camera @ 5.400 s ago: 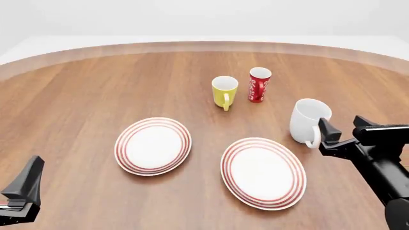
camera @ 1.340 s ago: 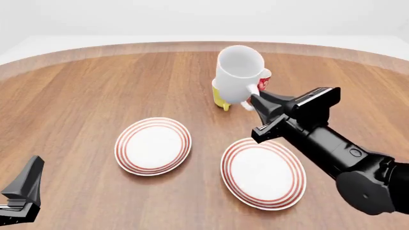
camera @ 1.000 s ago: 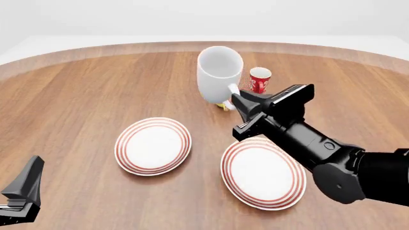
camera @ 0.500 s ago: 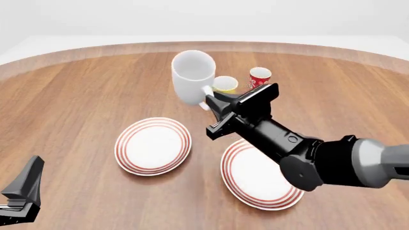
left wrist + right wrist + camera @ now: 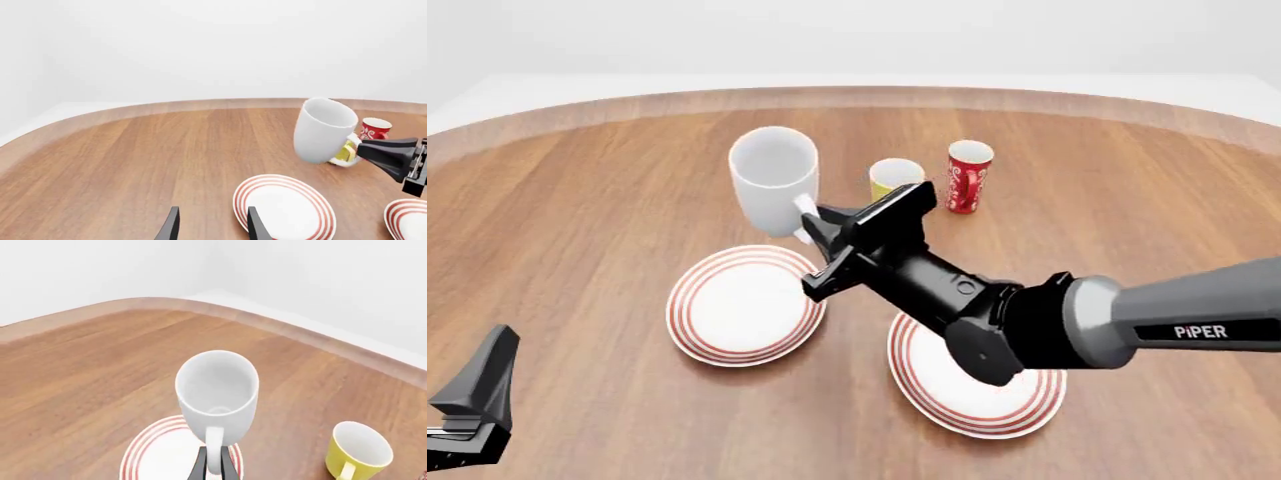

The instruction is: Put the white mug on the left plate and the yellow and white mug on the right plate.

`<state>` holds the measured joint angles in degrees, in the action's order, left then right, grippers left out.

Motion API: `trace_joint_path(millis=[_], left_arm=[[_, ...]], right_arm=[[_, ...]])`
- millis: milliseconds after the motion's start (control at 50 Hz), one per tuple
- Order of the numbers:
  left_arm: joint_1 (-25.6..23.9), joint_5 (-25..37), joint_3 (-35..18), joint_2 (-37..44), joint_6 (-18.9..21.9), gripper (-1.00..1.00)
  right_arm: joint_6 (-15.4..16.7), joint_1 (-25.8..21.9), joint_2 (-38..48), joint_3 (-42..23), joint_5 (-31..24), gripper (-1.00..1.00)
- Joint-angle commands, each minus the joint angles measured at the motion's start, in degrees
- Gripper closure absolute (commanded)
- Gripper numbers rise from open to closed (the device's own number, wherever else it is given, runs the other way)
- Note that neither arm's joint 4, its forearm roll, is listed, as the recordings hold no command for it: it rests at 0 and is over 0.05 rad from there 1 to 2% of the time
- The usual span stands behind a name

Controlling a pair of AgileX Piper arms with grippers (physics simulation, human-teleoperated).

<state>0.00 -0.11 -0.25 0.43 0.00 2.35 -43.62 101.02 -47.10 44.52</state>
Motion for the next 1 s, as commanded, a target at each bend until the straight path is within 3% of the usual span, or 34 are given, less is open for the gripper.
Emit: trace_joint_path(millis=[20, 1000], left_arm=[[0.0, 0.0, 0.0, 0.0, 0.0, -1.00], [0.0, 0.0, 0.0, 0.0, 0.0, -1.00]], right_arm=[[-0.2, -2.1, 2.9, -1.9, -0.2, 1.00], [-2.6, -4.4, 11.2, -2.5, 0.8, 1.00]])
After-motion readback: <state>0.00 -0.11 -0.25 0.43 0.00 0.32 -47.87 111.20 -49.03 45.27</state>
